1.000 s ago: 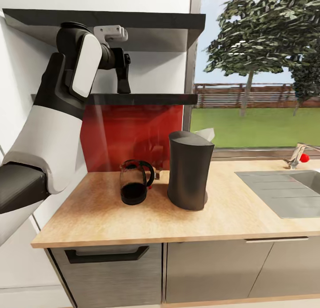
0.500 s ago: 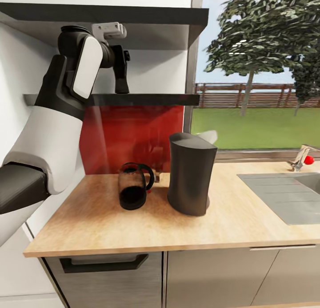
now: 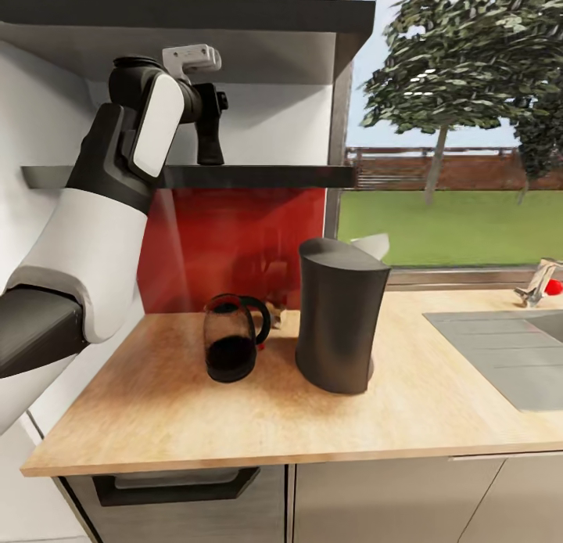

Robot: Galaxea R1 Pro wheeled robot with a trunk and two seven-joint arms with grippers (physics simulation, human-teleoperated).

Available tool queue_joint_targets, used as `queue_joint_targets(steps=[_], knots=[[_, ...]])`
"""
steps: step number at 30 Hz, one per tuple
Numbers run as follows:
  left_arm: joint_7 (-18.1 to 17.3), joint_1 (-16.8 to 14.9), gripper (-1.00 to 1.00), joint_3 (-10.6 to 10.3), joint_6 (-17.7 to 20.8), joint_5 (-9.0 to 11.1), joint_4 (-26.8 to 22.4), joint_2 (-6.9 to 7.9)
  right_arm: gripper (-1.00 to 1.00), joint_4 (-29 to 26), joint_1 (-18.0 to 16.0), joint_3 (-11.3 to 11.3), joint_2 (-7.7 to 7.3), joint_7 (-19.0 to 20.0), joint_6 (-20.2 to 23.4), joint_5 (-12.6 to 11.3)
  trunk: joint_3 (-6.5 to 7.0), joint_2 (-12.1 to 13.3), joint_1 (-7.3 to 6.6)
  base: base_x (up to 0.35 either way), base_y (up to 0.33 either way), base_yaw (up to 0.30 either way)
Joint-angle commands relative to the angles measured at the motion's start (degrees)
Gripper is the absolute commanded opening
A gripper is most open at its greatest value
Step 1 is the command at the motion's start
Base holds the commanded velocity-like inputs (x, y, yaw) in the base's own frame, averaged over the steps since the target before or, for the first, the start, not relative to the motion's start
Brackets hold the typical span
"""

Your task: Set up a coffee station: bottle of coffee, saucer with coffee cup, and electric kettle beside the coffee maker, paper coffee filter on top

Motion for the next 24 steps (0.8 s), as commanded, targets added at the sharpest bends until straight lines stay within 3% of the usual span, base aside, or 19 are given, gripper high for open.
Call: queue_joint_targets(steps=[1,16,24], knots=[[0.6,-0.1,1.00,-0.1,0.1,0.6,0.0,0.02,1.00,0.1,-0.1,0.3,0.02,0.5,-0.2,-0.6,-0.09,-0.1,0.04,0.238,0.000,0.000],[0.6,0.2,1.00,-0.1,0.0,0.6,0.4,0.02,1.00,0.1,-0.1,0.2,0.02,0.5,-0.2,-0.6,-0.09,-0.1,0.04,0.098,0.000,0.000],[0.6,1.4,1.00,-0.1,-5.5,0.5,3.2,0.02,1.00,0.1,-0.1,0.2,0.02,0.5,-0.2,-0.6,-0.09,-0.1,0.04,0.011,0.000,0.000]])
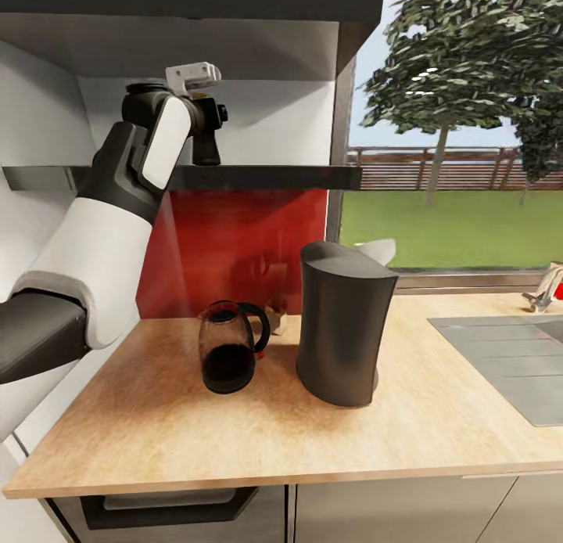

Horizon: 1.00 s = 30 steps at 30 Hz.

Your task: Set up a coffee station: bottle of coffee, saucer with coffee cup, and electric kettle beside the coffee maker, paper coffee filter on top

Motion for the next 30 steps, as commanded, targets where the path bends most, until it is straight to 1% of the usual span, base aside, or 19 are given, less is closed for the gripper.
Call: queue_joint_targets(steps=[1,14,21,30], knots=[[0.5,0.0,1.00,-0.1,-0.2,0.6,0.2,0.02,1.00,0.1,-0.1,0.3,0.02,0.5,-0.2,-0.6,-0.10,-0.1,0.01,0.002,0.000,0.000],[0.6,0.1,1.00,-0.1,-0.8,0.6,0.7,0.09,1.00,0.1,-0.1,0.3,0.02,0.5,-0.2,-0.6,-0.10,-0.1,0.01,0.098,0.000,0.000],[0.6,0.1,1.00,-0.1,-0.8,0.6,0.6,0.10,1.00,0.1,-0.1,0.3,0.02,0.5,-0.2,-0.6,-0.10,-0.1,0.01,0.198,0.000,0.000],[0.6,0.1,1.00,-0.2,-0.8,0.5,0.5,0.09,1.00,0.2,-0.1,0.3,0.02,0.5,-0.2,-0.6,-0.10,-0.1,0.01,0.042,0.000,0.000]])
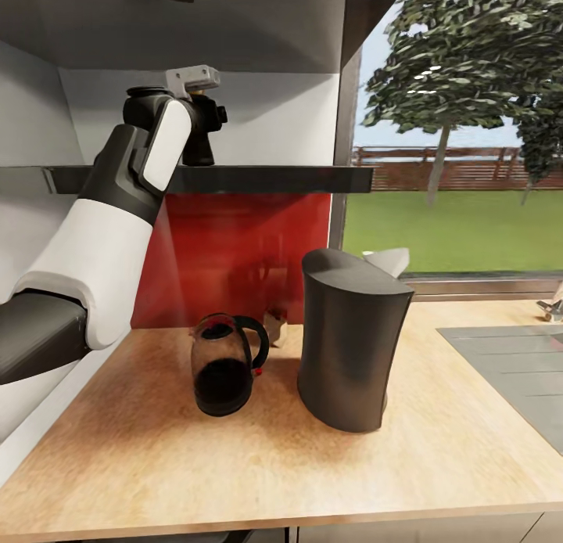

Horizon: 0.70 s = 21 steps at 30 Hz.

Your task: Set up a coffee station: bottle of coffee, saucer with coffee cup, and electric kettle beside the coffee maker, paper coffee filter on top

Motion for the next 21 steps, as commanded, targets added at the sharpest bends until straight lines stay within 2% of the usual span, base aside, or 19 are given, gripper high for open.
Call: queue_joint_targets(steps=[1,3,7,21], knots=[[0.5,-0.1,1.00,-0.2,0.1,0.6,-0.1,0.03,1.00,0.1,-0.1,0.3,0.02,0.5,-0.2,-0.6,-0.10,-0.1,0.02,0.007,0.000,0.000],[3.2,-0.1,1.00,-0.3,0.2,0.5,-0.6,-0.02,1.00,0.1,-0.1,0.3,0.02,0.5,-0.2,-0.6,-0.10,-0.1,0.02,0.001,0.000,0.000],[4.9,-0.1,1.00,-0.4,0.3,0.6,-0.7,-0.04,1.00,0.1,-0.1,0.3,0.02,0.5,-0.2,-0.6,-0.10,-0.1,0.02,0.000,0.000,0.000],[5.6,-0.1,1.00,-0.7,0.4,0.5,-0.7,-0.05,1.00,0.1,-0.1,0.3,0.02,0.5,-0.2,-0.6,-0.10,-0.1,0.02,0.056,0.000,0.000]])
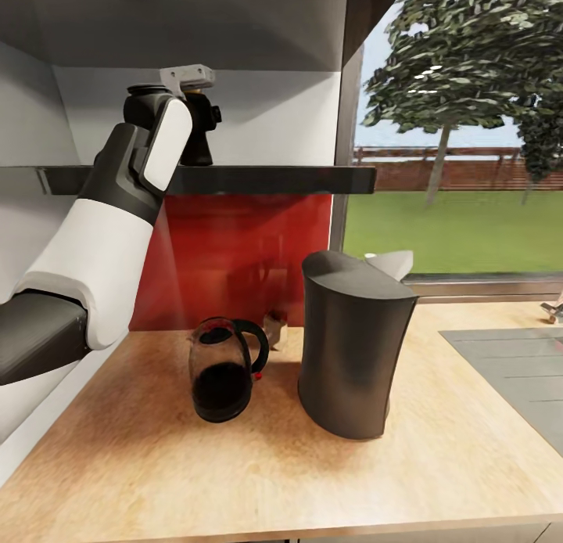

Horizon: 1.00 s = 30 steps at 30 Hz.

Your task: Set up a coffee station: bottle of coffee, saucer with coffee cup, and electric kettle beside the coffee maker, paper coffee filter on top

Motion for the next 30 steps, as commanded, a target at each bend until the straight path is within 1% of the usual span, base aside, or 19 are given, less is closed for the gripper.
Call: queue_joint_targets(steps=[1,7,12,23,30], knots=[[0.5,-0.1,1.00,-0.1,0.1,0.6,0.0,0.03,1.00,0.1,-0.1,0.3,0.02,0.5,-0.2,-0.6,-0.10,-0.1,0.02,0.011,0.000,0.000],[0.6,-0.1,1.00,-0.2,0.1,0.6,0.0,0.03,1.00,0.1,-0.1,0.3,0.02,0.5,-0.2,-0.6,-0.10,-0.1,0.02,0.021,0.000,0.000],[0.6,-0.1,1.00,-0.2,0.1,0.6,0.0,0.03,1.00,0.2,-0.1,0.3,0.02,0.5,-0.2,-0.6,-0.10,-0.1,0.02,0.181,0.000,0.000],[0.6,-0.1,1.00,-0.2,0.1,0.6,0.1,0.03,1.00,0.1,-0.1,0.3,0.01,0.5,-0.2,-0.6,-0.10,-0.1,0.02,0.034,0.000,0.000],[0.6,-0.1,1.00,-0.2,0.1,0.6,0.4,0.03,1.00,0.1,-0.1,0.3,-0.02,0.5,-0.2,-0.6,-0.10,-0.1,0.02,0.110,0.000,0.000]])
